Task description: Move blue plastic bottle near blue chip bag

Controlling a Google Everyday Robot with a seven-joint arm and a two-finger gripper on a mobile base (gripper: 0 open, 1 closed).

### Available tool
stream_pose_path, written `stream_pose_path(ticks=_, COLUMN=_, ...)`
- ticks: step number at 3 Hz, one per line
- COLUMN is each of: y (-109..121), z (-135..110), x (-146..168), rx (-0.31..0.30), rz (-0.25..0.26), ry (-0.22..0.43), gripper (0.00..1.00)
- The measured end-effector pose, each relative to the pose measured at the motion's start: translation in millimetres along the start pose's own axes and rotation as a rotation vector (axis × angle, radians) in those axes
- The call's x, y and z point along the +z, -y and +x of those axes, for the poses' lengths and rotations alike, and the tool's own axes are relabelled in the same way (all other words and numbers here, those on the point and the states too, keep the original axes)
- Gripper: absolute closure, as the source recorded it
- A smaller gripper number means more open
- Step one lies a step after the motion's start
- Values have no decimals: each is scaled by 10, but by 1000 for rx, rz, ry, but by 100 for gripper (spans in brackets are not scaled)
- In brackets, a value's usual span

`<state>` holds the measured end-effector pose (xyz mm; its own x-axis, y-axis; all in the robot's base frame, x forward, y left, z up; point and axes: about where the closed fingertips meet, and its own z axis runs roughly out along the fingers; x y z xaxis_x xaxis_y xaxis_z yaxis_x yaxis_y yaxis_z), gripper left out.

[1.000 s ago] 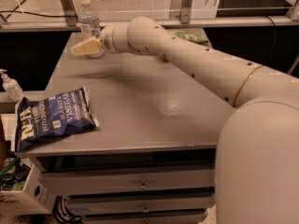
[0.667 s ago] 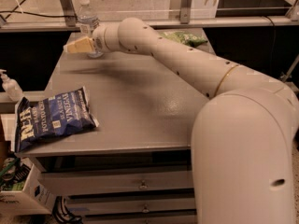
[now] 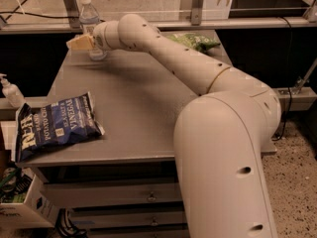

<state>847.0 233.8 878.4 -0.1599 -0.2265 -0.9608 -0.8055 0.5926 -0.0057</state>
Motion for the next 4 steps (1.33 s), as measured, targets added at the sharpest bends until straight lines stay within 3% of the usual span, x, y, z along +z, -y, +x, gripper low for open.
stream_pose_path(ticks=2, y=60, z=-7, x=-184, rx=-3, rz=-8, ry=-9, gripper=65)
stream_pose_path(ticks=3, y=-124, z=-111, x=-512, rx=-2, rz=-78, ry=-6, gripper=88)
stream_pose_path(ticks=4, y=-409, z=-181, x=-911, rx=-21, rz=-179, ry=-7, gripper=100)
